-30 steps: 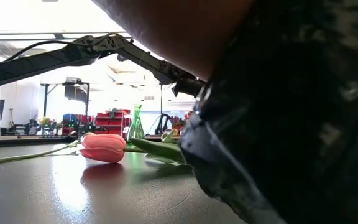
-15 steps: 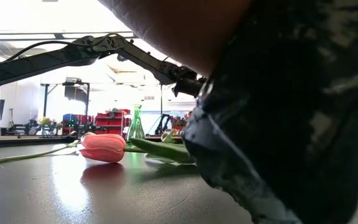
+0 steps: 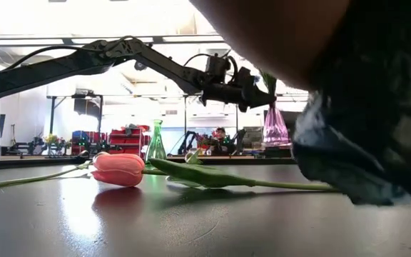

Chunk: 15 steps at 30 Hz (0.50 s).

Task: Sort flowers into vase by color
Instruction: Put the blue flowers into the violet vase

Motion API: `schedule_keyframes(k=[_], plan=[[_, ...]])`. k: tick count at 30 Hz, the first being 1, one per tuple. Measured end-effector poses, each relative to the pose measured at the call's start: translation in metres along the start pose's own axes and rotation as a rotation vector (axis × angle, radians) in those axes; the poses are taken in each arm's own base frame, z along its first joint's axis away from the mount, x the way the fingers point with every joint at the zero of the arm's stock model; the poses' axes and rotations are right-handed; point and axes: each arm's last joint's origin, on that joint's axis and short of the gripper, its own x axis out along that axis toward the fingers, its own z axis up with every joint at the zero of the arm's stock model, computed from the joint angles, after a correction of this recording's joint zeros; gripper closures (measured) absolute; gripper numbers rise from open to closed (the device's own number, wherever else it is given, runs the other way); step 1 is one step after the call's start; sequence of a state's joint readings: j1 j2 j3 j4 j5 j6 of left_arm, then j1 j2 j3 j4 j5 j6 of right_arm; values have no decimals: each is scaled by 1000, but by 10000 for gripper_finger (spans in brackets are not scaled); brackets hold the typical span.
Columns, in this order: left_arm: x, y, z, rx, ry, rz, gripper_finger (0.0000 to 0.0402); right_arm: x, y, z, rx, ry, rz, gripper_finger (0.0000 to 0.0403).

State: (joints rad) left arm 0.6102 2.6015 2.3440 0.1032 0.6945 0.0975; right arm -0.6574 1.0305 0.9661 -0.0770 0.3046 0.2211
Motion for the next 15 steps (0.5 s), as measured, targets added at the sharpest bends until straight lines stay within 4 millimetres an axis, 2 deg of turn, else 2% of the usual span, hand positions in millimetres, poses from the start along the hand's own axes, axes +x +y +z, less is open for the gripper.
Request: schedule_keyframes(k=[6, 9, 15], plan=[[7, -2, -12, 13, 5, -6, 326, -19, 12, 16, -16, -16, 59, 204], [9, -2, -20, -1, 21, -11, 326, -31, 14, 13, -36, 38, 77, 202], [9, -1, -16, 12, 2, -7, 326, -73, 8, 4, -64, 154, 106, 202]])
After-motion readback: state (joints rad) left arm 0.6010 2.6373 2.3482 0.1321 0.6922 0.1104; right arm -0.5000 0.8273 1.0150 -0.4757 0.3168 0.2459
